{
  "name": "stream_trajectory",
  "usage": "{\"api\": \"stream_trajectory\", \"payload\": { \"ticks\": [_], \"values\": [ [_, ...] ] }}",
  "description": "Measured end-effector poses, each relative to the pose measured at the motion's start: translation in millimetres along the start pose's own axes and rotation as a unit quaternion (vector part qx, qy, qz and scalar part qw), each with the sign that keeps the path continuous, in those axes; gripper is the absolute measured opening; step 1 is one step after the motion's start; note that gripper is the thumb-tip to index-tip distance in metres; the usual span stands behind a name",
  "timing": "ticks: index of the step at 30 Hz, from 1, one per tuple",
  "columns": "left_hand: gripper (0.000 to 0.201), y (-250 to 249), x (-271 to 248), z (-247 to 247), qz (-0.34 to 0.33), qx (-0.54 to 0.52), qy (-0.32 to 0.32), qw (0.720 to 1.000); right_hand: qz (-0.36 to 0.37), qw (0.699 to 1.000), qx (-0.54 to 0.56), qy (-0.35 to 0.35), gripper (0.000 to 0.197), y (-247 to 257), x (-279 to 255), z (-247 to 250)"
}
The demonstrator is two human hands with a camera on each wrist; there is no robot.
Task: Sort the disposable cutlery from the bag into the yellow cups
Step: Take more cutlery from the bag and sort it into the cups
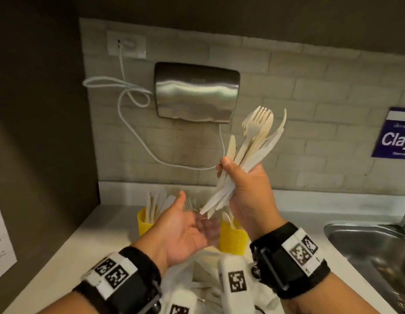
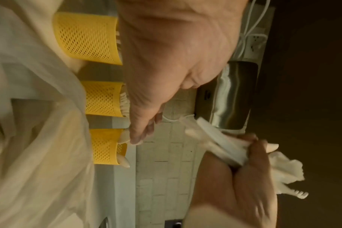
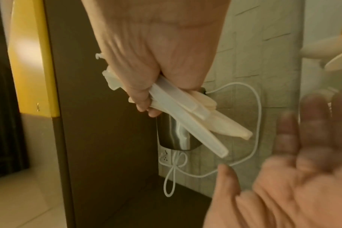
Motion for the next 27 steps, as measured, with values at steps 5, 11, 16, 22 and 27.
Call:
{"api": "stream_trajectory", "payload": {
  "ticks": [5,11,16,22,27],
  "values": [
    [0.076,2.7,-2.0,-4.3,-0.019,-0.119,-0.014,0.993,-0.065,0.997,-0.035,-0.002,0.036,-40.4,-25.2,-10.8],
    [0.068,22.7,-8.7,22.3,0.011,-0.053,-0.031,0.998,-0.201,0.977,-0.059,0.028,0.025,-100.3,-71.3,-2.2],
    [0.073,20.0,-10.8,36.7,-0.049,0.072,0.013,0.996,-0.224,0.968,-0.081,0.077,0.014,-110.3,-73.5,2.1],
    [0.053,11.4,-15.9,37.1,-0.115,0.223,-0.012,0.968,-0.276,0.924,-0.145,0.224,0.036,-127.5,-90.7,-16.1],
    [0.038,20.6,-13.3,42.1,-0.136,0.148,-0.024,0.979,-0.341,0.876,-0.227,0.255,0.047,-136.9,-101.5,-10.3]
  ]
}}
Point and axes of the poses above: each hand's wrist, its own x-axis towards the middle knuckle, its own z-axis out of the back of the hand, y = z × x, the point moved 8 cm from there along x, towards the middle knuckle
